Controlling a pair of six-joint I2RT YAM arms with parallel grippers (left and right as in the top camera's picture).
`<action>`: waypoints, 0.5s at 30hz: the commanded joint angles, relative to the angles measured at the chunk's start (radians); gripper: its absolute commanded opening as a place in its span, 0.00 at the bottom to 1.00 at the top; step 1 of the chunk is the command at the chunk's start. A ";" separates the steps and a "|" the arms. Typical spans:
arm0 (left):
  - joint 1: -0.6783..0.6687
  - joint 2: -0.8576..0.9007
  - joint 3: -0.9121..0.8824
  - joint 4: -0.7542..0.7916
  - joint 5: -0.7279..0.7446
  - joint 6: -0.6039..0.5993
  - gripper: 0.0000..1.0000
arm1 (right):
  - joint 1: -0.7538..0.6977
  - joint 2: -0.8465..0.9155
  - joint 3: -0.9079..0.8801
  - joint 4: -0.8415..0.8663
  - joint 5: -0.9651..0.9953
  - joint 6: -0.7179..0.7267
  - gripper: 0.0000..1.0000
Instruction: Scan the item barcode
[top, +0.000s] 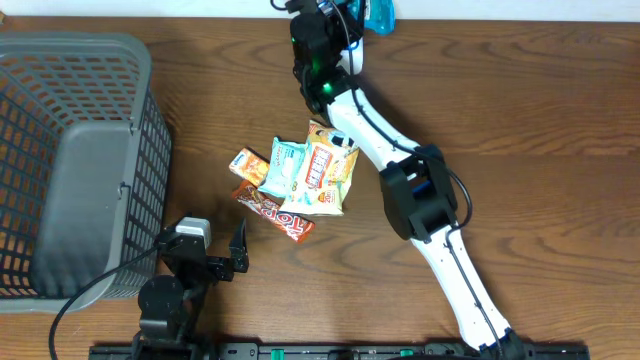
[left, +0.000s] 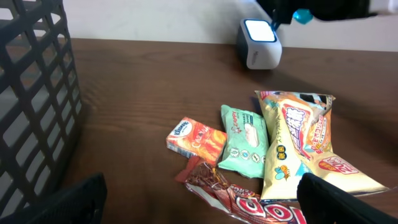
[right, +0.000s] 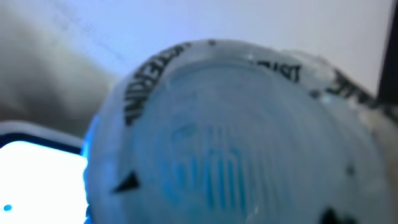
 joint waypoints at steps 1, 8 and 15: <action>-0.005 -0.005 -0.022 -0.007 0.013 -0.002 0.98 | 0.014 0.013 0.048 0.008 -0.001 -0.040 0.01; -0.005 -0.005 -0.022 -0.008 0.013 -0.002 0.98 | 0.031 0.014 0.049 -0.002 -0.021 -0.002 0.01; -0.005 -0.005 -0.022 -0.007 0.013 -0.002 0.98 | 0.037 0.014 0.049 -0.013 -0.018 -0.030 0.01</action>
